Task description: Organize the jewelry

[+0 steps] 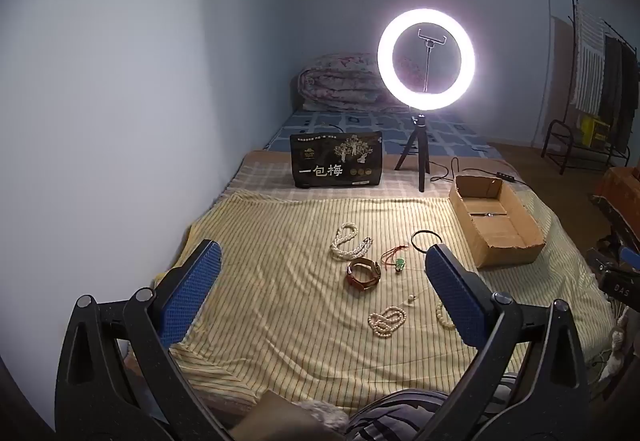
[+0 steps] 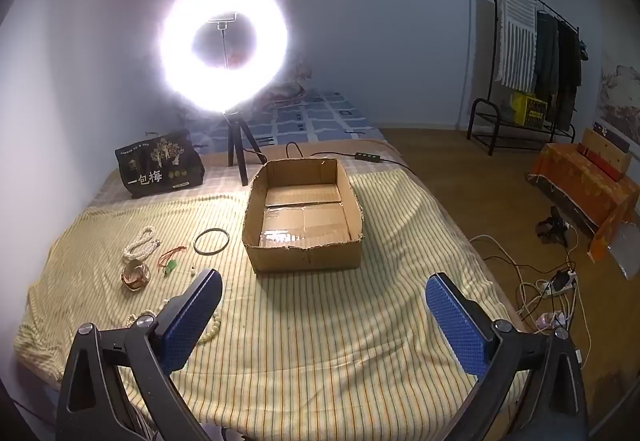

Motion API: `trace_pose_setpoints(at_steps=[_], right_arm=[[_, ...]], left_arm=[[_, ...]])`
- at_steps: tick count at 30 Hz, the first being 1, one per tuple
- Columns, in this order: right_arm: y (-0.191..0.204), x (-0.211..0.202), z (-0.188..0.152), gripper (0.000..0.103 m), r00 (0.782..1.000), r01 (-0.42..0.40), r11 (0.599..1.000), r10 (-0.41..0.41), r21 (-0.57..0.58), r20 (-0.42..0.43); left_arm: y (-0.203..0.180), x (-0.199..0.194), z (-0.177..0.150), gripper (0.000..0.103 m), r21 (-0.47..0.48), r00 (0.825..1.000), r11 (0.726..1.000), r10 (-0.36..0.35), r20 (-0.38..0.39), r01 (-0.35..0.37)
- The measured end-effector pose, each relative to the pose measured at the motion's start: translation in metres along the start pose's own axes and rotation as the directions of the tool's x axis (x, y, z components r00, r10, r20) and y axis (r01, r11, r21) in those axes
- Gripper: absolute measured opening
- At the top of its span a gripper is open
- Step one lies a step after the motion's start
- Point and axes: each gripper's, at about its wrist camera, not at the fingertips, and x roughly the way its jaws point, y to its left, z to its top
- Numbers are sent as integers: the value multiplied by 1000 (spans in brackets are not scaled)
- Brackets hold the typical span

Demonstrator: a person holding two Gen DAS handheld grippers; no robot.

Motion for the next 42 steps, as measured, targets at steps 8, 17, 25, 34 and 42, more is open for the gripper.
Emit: trace_pose_setpoints(at_steps=[8, 17, 25, 34, 42], right_arm=[[1, 0, 0, 103, 1000, -9, 1000, 9, 5, -4], [0, -1, 2, 103, 1000, -9, 1000, 9, 4, -1], [1, -3, 5, 103, 1000, -7, 1000, 7, 4, -3], [2, -1, 4, 103, 1000, -6, 1000, 6, 2, -1], [1, -1, 4, 103, 1000, -7, 1000, 7, 4, 0]], left_arm=[[2, 3, 0, 103, 8, 1000, 1000, 2, -2, -2], [1, 4, 8, 103, 9, 1000, 1000, 3, 2, -3], [-2, 0, 8, 103, 11, 1000, 1000, 7, 9, -7], [-5, -1, 9, 103, 11, 1000, 1000, 4, 14, -4], [-7, -2, 10, 103, 12, 1000, 1000, 2, 17, -3]])
